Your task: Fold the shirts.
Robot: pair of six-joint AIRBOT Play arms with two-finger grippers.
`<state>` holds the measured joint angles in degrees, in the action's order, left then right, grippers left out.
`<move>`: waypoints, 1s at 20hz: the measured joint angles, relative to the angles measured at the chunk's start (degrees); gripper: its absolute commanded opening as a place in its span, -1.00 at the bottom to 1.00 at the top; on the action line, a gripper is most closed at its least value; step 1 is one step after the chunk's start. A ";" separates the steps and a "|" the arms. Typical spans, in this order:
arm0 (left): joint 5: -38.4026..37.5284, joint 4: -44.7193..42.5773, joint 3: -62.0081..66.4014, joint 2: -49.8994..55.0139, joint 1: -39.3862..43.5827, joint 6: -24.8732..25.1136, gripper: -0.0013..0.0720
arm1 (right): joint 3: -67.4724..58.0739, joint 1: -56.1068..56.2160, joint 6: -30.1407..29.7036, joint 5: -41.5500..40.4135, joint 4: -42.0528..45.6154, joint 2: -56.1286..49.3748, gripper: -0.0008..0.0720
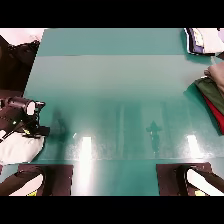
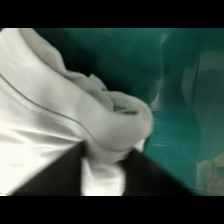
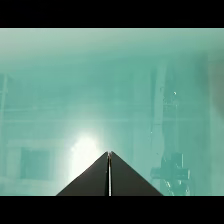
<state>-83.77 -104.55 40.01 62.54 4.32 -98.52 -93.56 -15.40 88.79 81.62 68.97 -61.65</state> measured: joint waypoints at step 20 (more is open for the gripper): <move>2.71 59.82 60.74 -4.61 6.49 15.91 -0.89 | 0.00 0.00 0.02 0.37 -0.44 0.00 -0.93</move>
<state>-81.06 -44.73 100.75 57.93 10.81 -82.61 -93.56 -15.40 88.82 82.00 68.53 -61.65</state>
